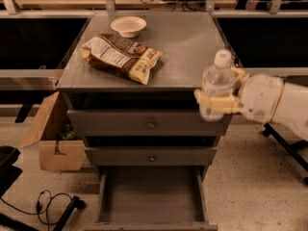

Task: Place blue plastic bottle into bottom drawer

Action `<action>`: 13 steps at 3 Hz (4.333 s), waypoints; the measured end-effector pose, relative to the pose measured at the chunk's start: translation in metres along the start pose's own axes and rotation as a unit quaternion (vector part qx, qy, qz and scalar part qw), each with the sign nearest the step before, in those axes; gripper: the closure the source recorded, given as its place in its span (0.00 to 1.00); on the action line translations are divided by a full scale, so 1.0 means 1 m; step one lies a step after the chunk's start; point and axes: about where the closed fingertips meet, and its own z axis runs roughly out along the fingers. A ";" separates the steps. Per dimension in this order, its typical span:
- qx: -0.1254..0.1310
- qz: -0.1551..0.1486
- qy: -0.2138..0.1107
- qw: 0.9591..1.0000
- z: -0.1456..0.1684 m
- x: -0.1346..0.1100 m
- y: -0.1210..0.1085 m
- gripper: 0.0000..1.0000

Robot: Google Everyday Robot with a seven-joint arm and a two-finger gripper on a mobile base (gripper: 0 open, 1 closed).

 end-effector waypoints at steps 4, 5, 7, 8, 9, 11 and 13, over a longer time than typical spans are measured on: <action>-0.034 0.070 0.041 0.996 0.065 0.237 0.094 1.00; -0.047 0.095 0.016 0.994 0.105 0.298 0.129 1.00; -0.073 0.104 -0.019 0.992 0.169 0.417 0.170 1.00; -0.088 0.106 -0.030 0.990 0.198 0.465 0.183 1.00; -0.104 0.122 -0.039 0.986 0.225 0.501 0.199 1.00; -0.121 0.130 -0.046 0.983 0.247 0.535 0.212 1.00; -0.178 0.117 -0.026 0.977 0.297 0.599 0.239 1.00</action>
Offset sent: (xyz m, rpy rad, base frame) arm 0.0106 0.0301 -0.3153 -0.0413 0.1071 0.0078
